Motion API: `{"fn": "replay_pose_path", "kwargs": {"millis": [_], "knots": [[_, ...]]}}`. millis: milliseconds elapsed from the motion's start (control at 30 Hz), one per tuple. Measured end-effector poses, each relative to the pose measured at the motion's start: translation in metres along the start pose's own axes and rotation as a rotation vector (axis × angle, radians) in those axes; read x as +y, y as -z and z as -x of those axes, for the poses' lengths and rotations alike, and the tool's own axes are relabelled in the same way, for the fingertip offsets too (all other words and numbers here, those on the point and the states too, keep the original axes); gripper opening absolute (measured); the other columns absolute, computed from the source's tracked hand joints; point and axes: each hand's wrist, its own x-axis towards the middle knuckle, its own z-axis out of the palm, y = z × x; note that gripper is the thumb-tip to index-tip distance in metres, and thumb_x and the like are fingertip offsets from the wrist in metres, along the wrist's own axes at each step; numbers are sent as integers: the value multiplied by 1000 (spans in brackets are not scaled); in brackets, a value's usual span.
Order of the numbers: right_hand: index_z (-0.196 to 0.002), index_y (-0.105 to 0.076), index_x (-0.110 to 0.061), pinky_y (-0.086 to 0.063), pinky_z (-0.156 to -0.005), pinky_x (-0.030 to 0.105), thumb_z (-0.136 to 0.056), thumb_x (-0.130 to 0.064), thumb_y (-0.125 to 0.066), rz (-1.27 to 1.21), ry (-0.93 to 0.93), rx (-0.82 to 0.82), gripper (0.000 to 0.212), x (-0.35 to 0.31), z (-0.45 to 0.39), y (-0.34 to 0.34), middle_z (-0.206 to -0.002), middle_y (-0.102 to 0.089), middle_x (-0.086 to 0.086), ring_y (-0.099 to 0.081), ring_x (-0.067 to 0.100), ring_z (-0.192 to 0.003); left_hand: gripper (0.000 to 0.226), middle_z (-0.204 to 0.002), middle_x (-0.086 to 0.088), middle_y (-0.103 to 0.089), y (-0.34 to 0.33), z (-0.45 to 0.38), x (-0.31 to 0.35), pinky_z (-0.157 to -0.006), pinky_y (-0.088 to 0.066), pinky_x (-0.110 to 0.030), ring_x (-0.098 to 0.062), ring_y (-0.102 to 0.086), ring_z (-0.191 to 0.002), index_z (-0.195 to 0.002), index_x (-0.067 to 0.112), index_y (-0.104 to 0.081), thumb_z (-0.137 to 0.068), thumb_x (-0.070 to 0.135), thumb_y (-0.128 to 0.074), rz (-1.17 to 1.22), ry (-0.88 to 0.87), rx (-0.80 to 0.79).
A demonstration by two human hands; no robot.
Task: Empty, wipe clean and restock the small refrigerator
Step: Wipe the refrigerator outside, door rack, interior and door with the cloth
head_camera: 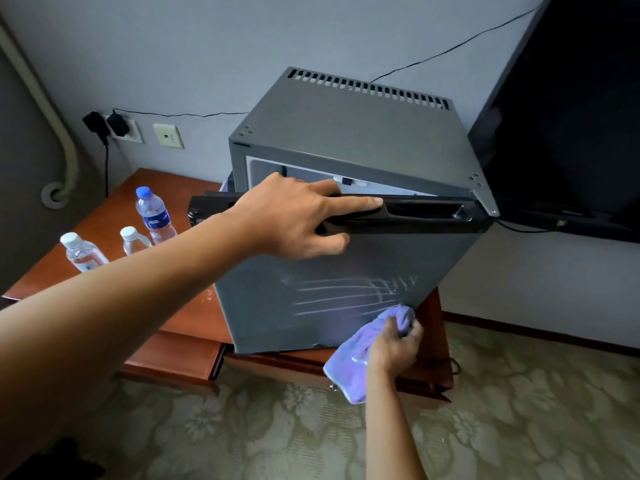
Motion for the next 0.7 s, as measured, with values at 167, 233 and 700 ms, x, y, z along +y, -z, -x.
{"fn": "replay_pose_path", "kwargs": {"millis": [167,233,700], "knots": [[-109,-60,-4,-46,-94,45,-75,-52,-51,30,-57,-185,60,0,75,-34,-109,-64,16,-60,31,-97,63,-129,10,-57,2,2,3,-57,-33,-30,-26,-69,-90,-153,63,-7,-92,64,-24,-19,-13,-15],[-116,-57,-1,-40,-95,41,-81,-46,-52,28,-82,-293,57,0,111,-44,-116,-56,15,-55,28,-103,63,-129,9,-57,2,3,4,-57,-35,-30,-26,-68,-91,-153,63,-7,-93,62,-26,-26,-10,-18],[-88,-69,-12,-44,-86,14,-81,-3,-70,147,209,-609,12,28,127,-46,-97,-58,-14,-57,-2,-94,69,-139,17,-53,3,6,6,-64,-53,-33,-25,-68,-100,-151,66,-4,-87,62,-30,-21,2,-42]]}}
